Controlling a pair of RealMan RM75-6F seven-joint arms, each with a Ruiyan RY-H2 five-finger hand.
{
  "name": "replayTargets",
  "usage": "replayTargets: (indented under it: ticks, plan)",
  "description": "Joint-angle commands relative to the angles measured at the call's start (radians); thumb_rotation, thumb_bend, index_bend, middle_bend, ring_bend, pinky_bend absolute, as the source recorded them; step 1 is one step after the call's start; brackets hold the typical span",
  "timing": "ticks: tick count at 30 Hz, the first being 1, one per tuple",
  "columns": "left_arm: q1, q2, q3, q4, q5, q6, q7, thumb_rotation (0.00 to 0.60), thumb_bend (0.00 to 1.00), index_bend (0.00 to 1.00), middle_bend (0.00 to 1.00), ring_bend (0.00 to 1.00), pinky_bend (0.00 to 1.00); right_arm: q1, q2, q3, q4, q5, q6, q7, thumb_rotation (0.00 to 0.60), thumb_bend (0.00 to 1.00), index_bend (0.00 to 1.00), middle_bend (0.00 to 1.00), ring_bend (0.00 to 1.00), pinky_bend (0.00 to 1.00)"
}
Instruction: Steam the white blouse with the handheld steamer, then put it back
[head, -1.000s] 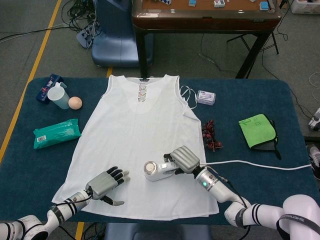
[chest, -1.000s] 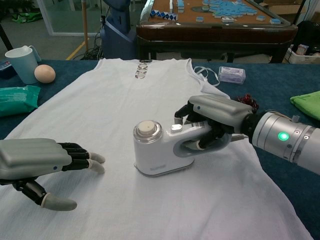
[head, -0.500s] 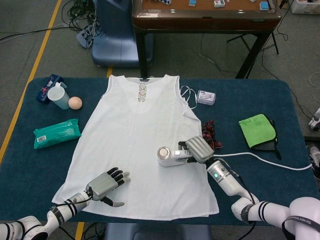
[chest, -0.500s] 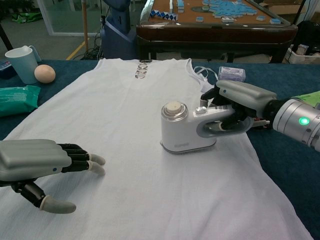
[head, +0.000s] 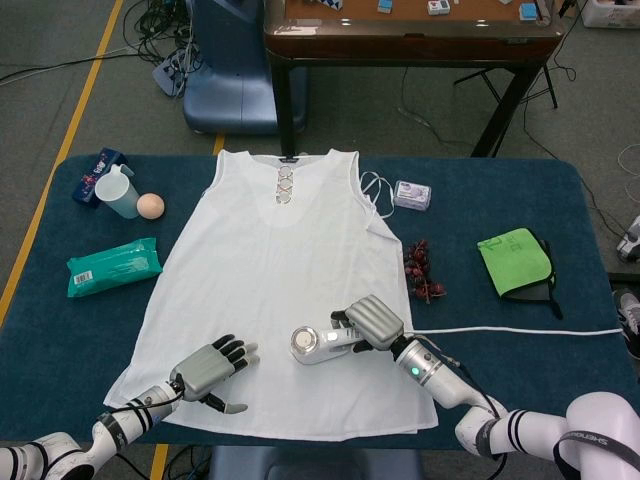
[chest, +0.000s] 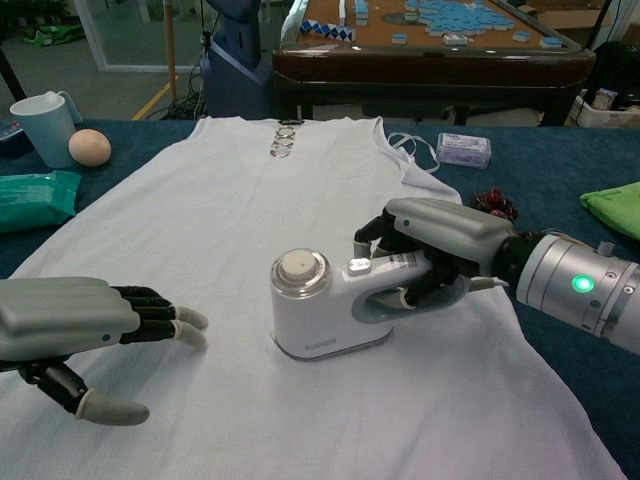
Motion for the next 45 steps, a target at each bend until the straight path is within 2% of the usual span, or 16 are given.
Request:
replayTargets:
  ticks: [1,10,16,24,32,37,45]
  plan:
    - [0.001,0.001,0.002,0.0,0.001,0.001,-0.001,0.057,0.13,0.06,0.0,0.0,0.0,-0.007,0.018,-0.025,-0.033,-0.02,0.005,0.004,0.6,0.5,0.82,0.82,0.82,0.79]
    - [0.001,0.006,0.007,0.0,0.005,0.002,-0.006,0.055,0.13,0.06,0.0,0.0,0.0,-0.061,0.09,-0.101,-0.117,-0.068,0.056,-0.01,0.6,0.5,0.82,0.82,0.82,0.79]
    - [0.002,0.002,0.007,0.001,0.006,0.005,-0.007,0.057,0.13,0.06,0.0,0.0,0.0,-0.067,0.106,-0.093,-0.126,-0.069,0.067,-0.03,0.6,0.5,0.82,0.82,0.82,0.79]
    - [-0.001,0.001,0.005,0.0,0.004,0.003,-0.007,0.058,0.13,0.06,0.0,0.0,0.0,-0.061,0.079,-0.045,-0.038,-0.036,0.064,-0.016,0.6,0.5,0.82,0.82,0.82,0.79]
    - [-0.001,0.001,0.005,-0.003,0.008,0.006,-0.01,0.058,0.13,0.06,0.0,0.0,0.0,-0.066,0.011,-0.001,0.12,-0.004,0.089,0.058,0.6,0.5,0.82,0.82,0.82,0.79]
    - [-0.001,0.006,0.007,-0.007,0.008,0.008,-0.008,0.057,0.13,0.06,0.0,0.0,0.0,-0.07,-0.028,-0.016,0.187,-0.034,0.119,0.122,0.6,0.5,0.82,0.82,0.82,0.79]
    - [0.0,0.012,0.007,-0.016,0.007,0.011,-0.002,0.056,0.13,0.06,0.0,0.0,0.0,-0.069,-0.026,-0.063,0.171,-0.102,0.151,0.151,0.6,0.5,0.82,0.82,0.82,0.79]
